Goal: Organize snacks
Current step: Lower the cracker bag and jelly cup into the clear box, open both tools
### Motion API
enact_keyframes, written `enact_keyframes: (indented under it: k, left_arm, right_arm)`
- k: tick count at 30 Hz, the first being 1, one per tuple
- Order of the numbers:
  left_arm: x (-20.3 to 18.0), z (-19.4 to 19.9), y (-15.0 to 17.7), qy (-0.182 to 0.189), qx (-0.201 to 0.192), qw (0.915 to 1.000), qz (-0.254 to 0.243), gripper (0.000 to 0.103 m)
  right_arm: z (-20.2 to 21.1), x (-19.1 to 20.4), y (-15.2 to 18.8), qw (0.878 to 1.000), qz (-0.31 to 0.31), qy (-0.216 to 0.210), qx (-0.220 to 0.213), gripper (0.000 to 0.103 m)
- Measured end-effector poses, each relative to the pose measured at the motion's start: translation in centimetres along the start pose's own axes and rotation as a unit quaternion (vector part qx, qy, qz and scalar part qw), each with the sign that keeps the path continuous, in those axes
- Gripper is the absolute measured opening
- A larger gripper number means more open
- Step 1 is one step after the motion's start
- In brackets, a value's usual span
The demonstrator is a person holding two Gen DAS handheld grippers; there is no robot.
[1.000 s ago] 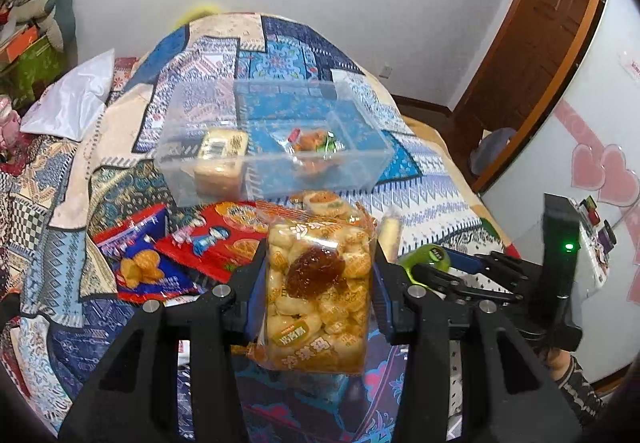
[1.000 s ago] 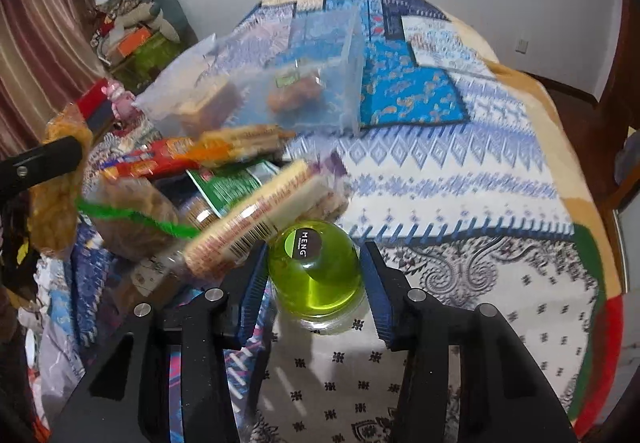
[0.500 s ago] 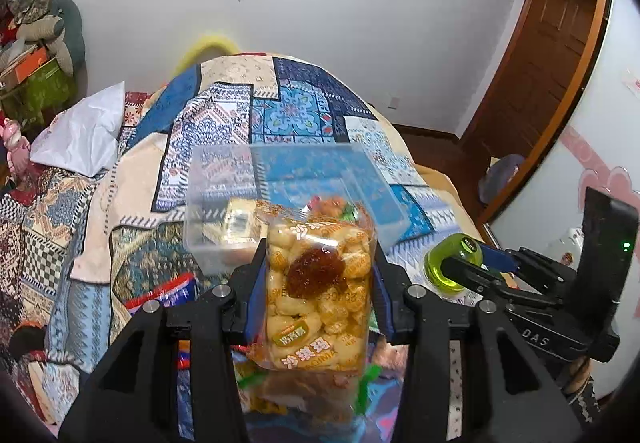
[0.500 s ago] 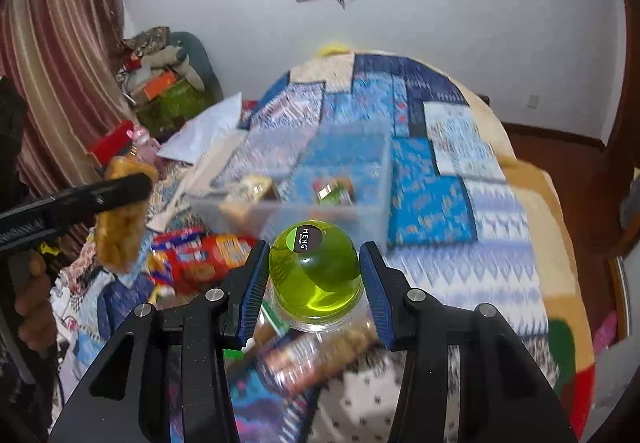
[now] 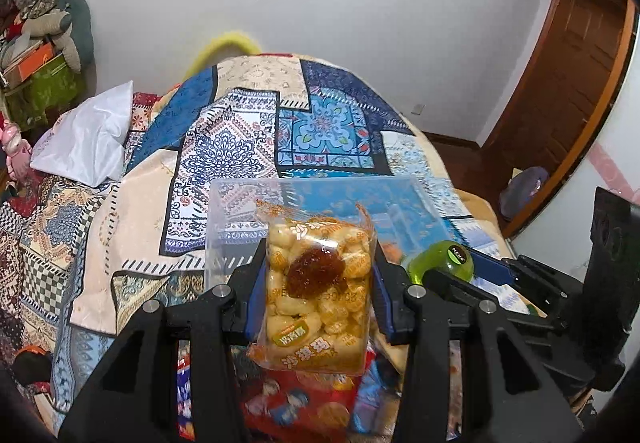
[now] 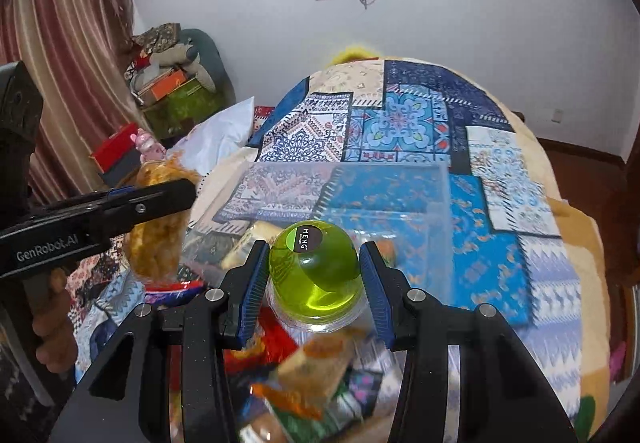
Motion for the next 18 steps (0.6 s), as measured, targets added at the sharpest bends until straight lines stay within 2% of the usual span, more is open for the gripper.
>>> enact_keyframes:
  k: [10, 18]
  left_arm:
    - [0.4, -6.2, -1.5, 0.001, 0.047, 0.9989, 0.006, 0.044]
    - [1.0, -8.9, -1.2, -0.012, 0.077, 0.9966, 0.026, 0.045]
  right_arm:
    - [-4.9, -0.9, -1.3, 0.999, 0.006, 0.009, 0.04, 0.043]
    - [-6.6, -1.5, -0.8, 0.998, 0.005, 0.011, 0.061, 0.044]
Point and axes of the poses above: each gripper's, at about its wrist camera, not at the fingertips, and z roughly against the way its jaws point, x to its left, y to its underside, the point moved 6 cm from there along -z, roughly the way its jaws point, and after that the axes turned 15 degrees about x, right-handed, at the moved point
